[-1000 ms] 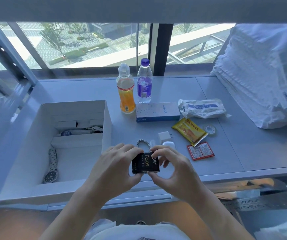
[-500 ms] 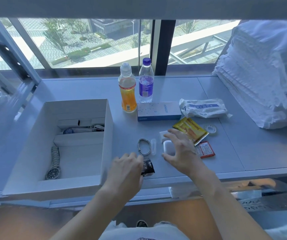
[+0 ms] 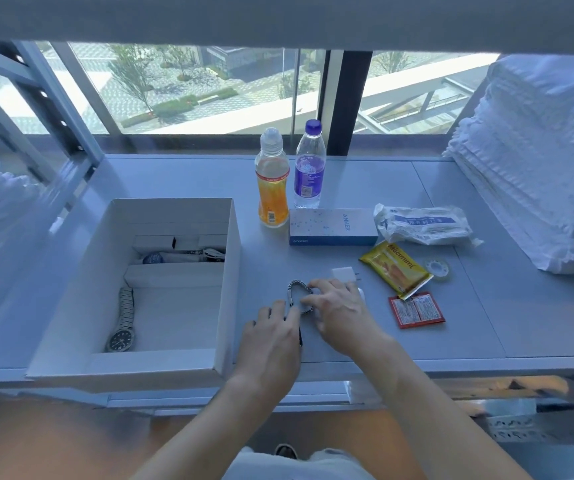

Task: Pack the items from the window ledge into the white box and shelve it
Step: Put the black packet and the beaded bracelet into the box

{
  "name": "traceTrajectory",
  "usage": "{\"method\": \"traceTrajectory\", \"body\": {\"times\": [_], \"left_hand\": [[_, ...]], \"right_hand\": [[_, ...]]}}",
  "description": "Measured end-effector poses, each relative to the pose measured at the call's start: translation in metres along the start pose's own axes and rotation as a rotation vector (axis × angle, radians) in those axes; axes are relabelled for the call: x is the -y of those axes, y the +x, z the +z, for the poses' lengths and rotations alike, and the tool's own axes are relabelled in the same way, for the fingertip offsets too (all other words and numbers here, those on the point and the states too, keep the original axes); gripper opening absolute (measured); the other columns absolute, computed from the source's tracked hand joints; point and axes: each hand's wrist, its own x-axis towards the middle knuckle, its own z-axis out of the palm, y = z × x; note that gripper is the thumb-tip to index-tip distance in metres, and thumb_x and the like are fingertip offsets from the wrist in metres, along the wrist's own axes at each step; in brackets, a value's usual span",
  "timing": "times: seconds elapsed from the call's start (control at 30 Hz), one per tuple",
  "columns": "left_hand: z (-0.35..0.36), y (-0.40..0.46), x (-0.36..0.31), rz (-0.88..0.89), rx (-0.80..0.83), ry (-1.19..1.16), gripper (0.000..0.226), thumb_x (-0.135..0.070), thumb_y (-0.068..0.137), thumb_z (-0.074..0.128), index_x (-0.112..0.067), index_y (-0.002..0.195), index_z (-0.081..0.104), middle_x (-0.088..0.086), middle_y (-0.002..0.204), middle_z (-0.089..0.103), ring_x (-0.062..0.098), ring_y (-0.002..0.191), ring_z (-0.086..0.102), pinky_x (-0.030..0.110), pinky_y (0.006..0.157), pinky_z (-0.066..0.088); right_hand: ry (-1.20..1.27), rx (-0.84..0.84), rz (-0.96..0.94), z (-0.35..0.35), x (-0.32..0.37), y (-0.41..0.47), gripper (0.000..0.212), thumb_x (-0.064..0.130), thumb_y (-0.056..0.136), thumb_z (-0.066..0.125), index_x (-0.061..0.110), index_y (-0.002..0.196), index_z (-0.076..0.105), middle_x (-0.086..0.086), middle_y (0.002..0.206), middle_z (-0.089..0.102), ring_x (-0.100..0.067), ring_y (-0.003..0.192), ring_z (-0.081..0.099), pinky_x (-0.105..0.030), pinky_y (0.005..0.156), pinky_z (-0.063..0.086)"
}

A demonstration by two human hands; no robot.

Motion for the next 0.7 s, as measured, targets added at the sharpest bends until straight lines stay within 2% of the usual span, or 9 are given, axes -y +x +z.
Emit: {"method": "traceTrajectory", "body": {"times": [0.13,0.2,0.37,0.43,0.5,0.57,0.7], "left_hand": [[-0.004,0.01,-0.001,-0.036,0.016,-0.058,0.032,-0.026,0.099,0.045,-0.022,0.131,0.046,0.003,0.138,0.045,0.028,0.116,0.051,0.041,0.088,0.048],[-0.006,0.012,0.002,-0.042,0.019,-0.072,0.03,-0.026,0.099,0.045,-0.022,0.128,0.048,0.003,0.137,0.046,0.028,0.114,0.051,0.041,0.087,0.049],[-0.01,0.013,0.005,-0.043,0.022,-0.104,0.033,-0.026,0.098,0.046,-0.022,0.131,0.049,0.001,0.135,0.047,0.026,0.114,0.051,0.041,0.086,0.05],[-0.012,0.014,0.005,-0.03,0.011,-0.117,0.036,-0.026,0.098,0.047,-0.022,0.134,0.049,0.0,0.136,0.047,0.025,0.115,0.051,0.04,0.088,0.05],[-0.016,0.012,0.004,-0.023,-0.012,-0.151,0.039,-0.026,0.097,0.048,-0.022,0.136,0.048,-0.001,0.137,0.047,0.024,0.117,0.051,0.039,0.088,0.051],[-0.023,0.009,0.004,-0.008,-0.068,-0.221,0.042,-0.024,0.097,0.049,-0.024,0.139,0.047,-0.004,0.139,0.046,0.021,0.119,0.05,0.035,0.084,0.051],[-0.047,-0.006,0.003,0.102,-0.255,-0.381,0.043,-0.014,0.095,0.059,-0.021,0.137,0.054,-0.006,0.136,0.053,0.018,0.112,0.057,0.018,0.081,0.041]], "right_hand": [[0.055,0.027,0.02,0.002,-0.004,0.0,0.025,0.016,0.096,0.058,0.029,0.108,0.076,0.006,0.144,0.053,-0.028,0.114,0.057,-0.04,0.095,0.049],[0.091,0.0,0.004,0.004,-0.005,0.001,0.02,0.016,0.097,0.059,0.021,0.1,0.078,0.002,0.136,0.057,-0.03,0.108,0.059,-0.04,0.087,0.052],[0.162,-0.071,0.01,0.002,-0.008,0.006,0.017,0.013,0.093,0.061,0.012,0.093,0.078,-0.004,0.117,0.063,-0.032,0.094,0.064,-0.039,0.082,0.051],[0.23,-0.097,0.027,-0.003,-0.01,0.006,0.015,0.015,0.092,0.065,0.015,0.095,0.08,0.001,0.115,0.065,-0.025,0.09,0.063,-0.033,0.081,0.047],[0.286,-0.138,0.033,-0.011,-0.011,0.004,0.012,0.018,0.092,0.068,0.018,0.096,0.08,0.005,0.114,0.066,-0.014,0.08,0.055,-0.026,0.075,0.036],[0.335,-0.182,0.023,-0.021,-0.011,0.0,0.01,0.019,0.091,0.071,0.021,0.095,0.08,0.009,0.112,0.066,-0.005,0.075,0.049,-0.023,0.074,0.034],[0.482,-0.243,-0.035,-0.058,-0.002,-0.012,0.008,0.016,0.089,0.074,0.021,0.092,0.079,0.011,0.11,0.065,-0.015,0.082,0.064,-0.038,0.076,0.055]]}}
